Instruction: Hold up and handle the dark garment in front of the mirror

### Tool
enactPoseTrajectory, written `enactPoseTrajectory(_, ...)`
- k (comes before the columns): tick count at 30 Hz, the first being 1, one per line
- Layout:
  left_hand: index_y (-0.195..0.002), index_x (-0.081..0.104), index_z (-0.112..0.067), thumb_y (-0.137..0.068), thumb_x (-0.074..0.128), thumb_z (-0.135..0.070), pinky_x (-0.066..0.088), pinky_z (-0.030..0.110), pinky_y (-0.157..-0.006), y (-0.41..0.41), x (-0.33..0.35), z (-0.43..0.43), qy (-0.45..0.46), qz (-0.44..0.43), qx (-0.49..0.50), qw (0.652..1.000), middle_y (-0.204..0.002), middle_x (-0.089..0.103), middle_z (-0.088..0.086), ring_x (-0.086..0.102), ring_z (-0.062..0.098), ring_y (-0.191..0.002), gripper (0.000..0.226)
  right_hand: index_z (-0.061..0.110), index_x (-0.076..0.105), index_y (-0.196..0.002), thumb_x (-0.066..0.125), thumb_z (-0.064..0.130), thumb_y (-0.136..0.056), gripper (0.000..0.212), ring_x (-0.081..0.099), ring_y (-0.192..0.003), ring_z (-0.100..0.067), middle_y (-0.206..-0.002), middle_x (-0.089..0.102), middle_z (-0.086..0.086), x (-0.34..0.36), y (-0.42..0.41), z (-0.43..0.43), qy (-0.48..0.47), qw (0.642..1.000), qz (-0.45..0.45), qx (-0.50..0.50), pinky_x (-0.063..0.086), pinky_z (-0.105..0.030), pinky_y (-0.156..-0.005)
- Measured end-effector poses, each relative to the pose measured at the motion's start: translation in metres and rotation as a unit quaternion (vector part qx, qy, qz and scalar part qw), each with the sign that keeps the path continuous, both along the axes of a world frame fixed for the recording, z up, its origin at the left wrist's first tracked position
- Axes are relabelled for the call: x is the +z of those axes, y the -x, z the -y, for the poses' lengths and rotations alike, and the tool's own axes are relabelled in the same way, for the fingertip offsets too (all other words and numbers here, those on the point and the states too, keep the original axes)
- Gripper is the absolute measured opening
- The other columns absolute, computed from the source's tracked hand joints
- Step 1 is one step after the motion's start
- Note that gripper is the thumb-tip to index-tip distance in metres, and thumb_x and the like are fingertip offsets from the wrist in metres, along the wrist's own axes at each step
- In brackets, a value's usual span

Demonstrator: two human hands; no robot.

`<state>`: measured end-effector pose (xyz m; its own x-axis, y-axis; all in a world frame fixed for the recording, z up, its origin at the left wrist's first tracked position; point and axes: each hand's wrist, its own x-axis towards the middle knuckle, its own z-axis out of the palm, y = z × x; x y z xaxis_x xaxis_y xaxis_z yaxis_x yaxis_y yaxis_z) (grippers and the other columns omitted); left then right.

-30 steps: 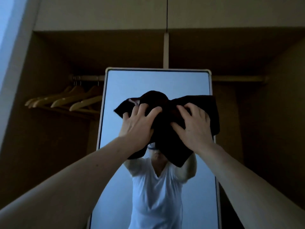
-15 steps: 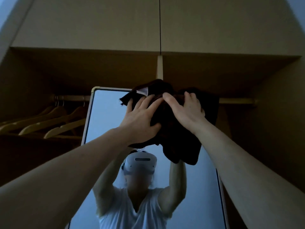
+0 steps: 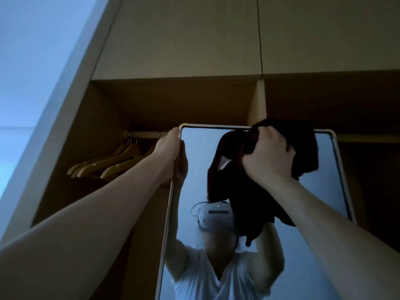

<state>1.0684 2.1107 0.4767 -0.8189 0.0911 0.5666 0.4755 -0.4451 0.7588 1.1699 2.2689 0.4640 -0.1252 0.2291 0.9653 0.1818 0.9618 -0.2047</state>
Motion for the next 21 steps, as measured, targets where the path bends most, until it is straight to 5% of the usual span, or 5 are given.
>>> enactPoseTrajectory(2, -0.106, 0.061, -0.011, -0.098, 0.042, -0.040, 0.049, 0.036, -0.079, 0.003, 0.000, 0.006, -0.037, 0.015, -0.048, 0.998, -0.086, 0.066, 0.009, 0.064, 0.023, -0.078, 0.036, 0.019, 0.038, -0.133, 0.057, 0.028, -0.081, 0.056, 0.029, -0.133, -0.025, -0.136, 0.038, -0.001, -0.001, 0.010, 0.019, -0.069, 0.997, 0.037, -0.008, 0.020, -0.049, -0.109)
enactPoseTrajectory(5, -0.121, 0.056, -0.010, -0.097, 0.038, -0.049, 0.051, 0.038, -0.072, 0.013, -0.001, 0.011, -0.042, 0.049, -0.121, 0.991, -0.105, 0.067, 0.014, 0.065, 0.028, -0.091, 0.049, 0.021, 0.039, -0.129, 0.057, 0.031, -0.080, 0.054, 0.030, -0.132, -0.022, -0.132, 0.039, 0.001, 0.006, 0.029, 0.050, -0.177, 0.978, 0.108, -0.005, 0.020, -0.047, -0.108)
enactPoseTrajectory(8, -0.115, 0.059, -0.009, -0.099, 0.036, -0.049, 0.048, 0.038, -0.062, 0.011, -0.004, 0.011, -0.046, 0.068, -0.142, 0.986, -0.099, 0.066, 0.014, 0.064, 0.028, -0.086, 0.048, 0.020, 0.033, -0.140, 0.059, 0.033, -0.081, 0.065, 0.023, -0.137, -0.021, -0.144, 0.032, 0.002, 0.016, 0.048, 0.074, -0.235, 0.954, 0.184, 0.006, 0.014, -0.047, -0.111)
enactPoseTrajectory(14, -0.116, 0.056, -0.010, -0.101, 0.036, -0.041, 0.045, 0.034, -0.051, 0.022, -0.003, -0.001, -0.088, 0.083, -0.135, 0.984, -0.083, 0.063, 0.010, 0.062, 0.024, -0.070, 0.040, 0.017, 0.025, -0.148, 0.058, 0.029, -0.083, 0.073, 0.013, -0.143, -0.021, -0.155, 0.019, 0.001, 0.028, 0.059, 0.077, -0.260, 0.930, 0.257, -0.019, 0.009, -0.047, -0.113)
enactPoseTrajectory(21, -0.108, 0.063, -0.005, -0.098, 0.034, -0.051, 0.046, 0.039, -0.059, 0.027, -0.010, 0.006, -0.063, 0.099, -0.218, 0.969, -0.096, 0.067, 0.017, 0.064, 0.031, -0.083, 0.055, 0.022, 0.032, -0.145, 0.055, 0.024, -0.081, 0.068, 0.019, -0.140, -0.018, -0.153, 0.026, 0.004, 0.036, 0.052, 0.073, -0.266, 0.927, 0.265, 0.026, 0.012, -0.044, -0.112)
